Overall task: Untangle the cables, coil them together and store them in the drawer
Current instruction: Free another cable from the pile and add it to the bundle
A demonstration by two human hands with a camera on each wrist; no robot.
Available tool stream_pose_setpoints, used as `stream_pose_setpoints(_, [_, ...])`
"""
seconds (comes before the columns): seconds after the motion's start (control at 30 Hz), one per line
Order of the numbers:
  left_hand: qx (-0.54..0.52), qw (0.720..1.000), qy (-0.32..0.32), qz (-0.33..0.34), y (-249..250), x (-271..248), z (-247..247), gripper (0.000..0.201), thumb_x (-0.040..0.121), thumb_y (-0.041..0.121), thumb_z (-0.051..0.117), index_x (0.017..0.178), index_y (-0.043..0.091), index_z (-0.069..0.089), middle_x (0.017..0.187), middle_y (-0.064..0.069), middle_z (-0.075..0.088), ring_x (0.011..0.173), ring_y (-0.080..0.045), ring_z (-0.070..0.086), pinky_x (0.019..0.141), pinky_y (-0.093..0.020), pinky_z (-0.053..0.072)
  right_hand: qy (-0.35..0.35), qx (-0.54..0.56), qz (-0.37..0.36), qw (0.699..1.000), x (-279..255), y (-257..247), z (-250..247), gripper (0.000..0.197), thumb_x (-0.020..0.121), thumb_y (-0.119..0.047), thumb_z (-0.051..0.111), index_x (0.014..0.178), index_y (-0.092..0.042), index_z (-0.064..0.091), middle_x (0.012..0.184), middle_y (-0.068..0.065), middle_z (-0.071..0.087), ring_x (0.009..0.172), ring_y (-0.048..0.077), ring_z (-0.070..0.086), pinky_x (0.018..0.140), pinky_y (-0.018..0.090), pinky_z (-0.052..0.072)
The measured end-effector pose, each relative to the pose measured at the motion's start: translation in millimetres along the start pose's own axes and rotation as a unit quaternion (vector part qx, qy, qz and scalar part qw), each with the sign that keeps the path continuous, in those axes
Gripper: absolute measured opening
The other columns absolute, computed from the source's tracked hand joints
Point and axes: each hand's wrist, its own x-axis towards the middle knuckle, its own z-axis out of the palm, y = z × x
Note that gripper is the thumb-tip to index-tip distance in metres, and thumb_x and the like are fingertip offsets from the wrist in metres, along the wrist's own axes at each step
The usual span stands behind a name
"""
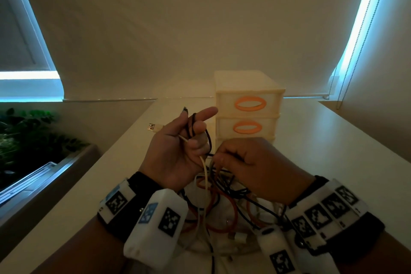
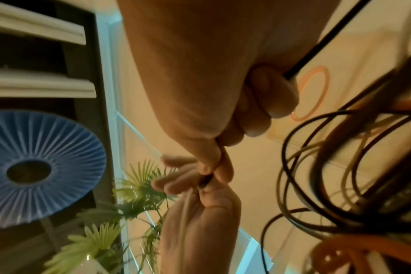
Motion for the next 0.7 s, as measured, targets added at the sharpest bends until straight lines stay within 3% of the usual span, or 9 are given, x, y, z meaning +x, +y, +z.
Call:
stream_pose_setpoints(0.1, [-0.019,0.999,-0.027,0.006,7,-1,-3,0.051,0.104,0.031,0.033,0.131,-0.006,0.057,0.063,0.003,0.060,0.041,-0.005,0.046,0.041,-0.018,0.039,-0.006,0.012,0.041,0.999,-1,5,-12,0.020,0.098,-0.030,0.058,0.083,-0.026,0.071,0.068,-0.018,0.064,0.063,0.000,0.057,0.059,0.011,0.043])
stream_pose_setpoints(0.23, [-0.017,0.997,-0.079,-0.011,11,-1,-9,0.050,0.107,0.030,0.030,0.134,-0.005,0.051,0.063,0.003,0.058,0.040,-0.005,0.046,0.041,-0.019,0.039,0.012,0.005,0.106,0.994,-4,20,-24,0.022,0.096,-0.033,0.058,0.078,-0.033,0.071,0.076,-0.012,0.070,0.073,0.000,0.063,0.064,0.010,0.046])
stream_pose_setpoints(0.33, [0.008,0.993,-0.111,-0.026,10,-1,-9,0.050,0.108,0.031,0.027,0.134,-0.004,0.052,0.062,0.004,0.057,0.039,-0.005,0.045,0.041,-0.019,0.034,0.061,-0.010,0.151,0.987,-2,30,-32,0.026,0.096,-0.035,0.057,0.073,-0.035,0.070,0.077,-0.009,0.072,0.076,0.006,0.065,0.073,0.023,0.050])
stream_pose_setpoints(0.4, [0.030,0.993,-0.109,-0.034,8,-2,-6,0.051,0.108,0.030,0.027,0.130,-0.005,0.057,0.062,0.004,0.058,0.038,-0.004,0.044,0.040,-0.020,0.030,0.091,-0.010,0.168,0.981,0,31,-33,0.029,0.097,-0.036,0.056,0.070,-0.035,0.069,0.073,-0.005,0.071,0.072,0.014,0.065,0.069,0.027,0.049])
stream_pose_setpoints(0.43, [0.043,0.993,-0.103,-0.037,6,-3,-5,0.052,0.108,0.030,0.028,0.128,-0.005,0.060,0.061,0.003,0.058,0.037,-0.004,0.043,0.040,-0.019,0.030,0.105,-0.007,0.175,0.979,0,30,-32,0.029,0.097,-0.036,0.057,0.070,-0.033,0.069,0.071,-0.005,0.070,0.071,0.013,0.064,0.068,0.028,0.049])
stream_pose_setpoints(0.5, [0.076,0.992,-0.088,-0.048,3,-6,0,0.052,0.107,0.030,0.028,0.121,-0.005,0.066,0.060,0.000,0.058,0.034,-0.005,0.042,0.037,-0.019,0.031,0.127,0.007,0.185,0.975,3,27,-28,0.029,0.096,-0.036,0.057,0.072,-0.027,0.070,0.065,-0.015,0.068,0.067,0.000,0.061,0.066,0.029,0.048])
stream_pose_setpoints(0.57, [0.133,0.986,-0.077,-0.063,0,-9,4,0.054,0.105,0.032,0.031,0.115,-0.003,0.070,0.062,-0.005,0.063,0.034,-0.009,0.047,0.037,-0.020,0.036,0.151,0.043,0.182,0.971,5,21,-25,0.028,0.097,-0.034,0.057,0.075,-0.023,0.070,0.053,-0.024,0.059,0.054,-0.008,0.054,0.059,0.025,0.038])
stream_pose_setpoints(0.63, [0.203,0.971,-0.085,-0.095,-4,-14,10,0.056,0.103,0.036,0.033,0.115,-0.003,0.071,0.076,-0.015,0.073,0.046,-0.019,0.063,0.042,-0.022,0.047,0.177,0.113,0.173,0.962,8,13,-24,0.027,0.098,-0.032,0.056,0.079,-0.021,0.071,0.047,-0.022,0.054,0.047,-0.006,0.050,0.057,0.023,0.035])
stream_pose_setpoints(0.7, [0.248,0.957,-0.097,-0.115,-8,-18,16,0.055,0.101,0.037,0.039,0.117,-0.006,0.069,0.095,-0.027,0.073,0.070,-0.032,0.074,0.058,-0.028,0.057,0.192,0.131,0.146,0.961,8,1,-25,0.024,0.098,-0.030,0.056,0.083,-0.020,0.071,0.051,-0.023,0.058,0.052,-0.005,0.054,0.057,0.021,0.039])
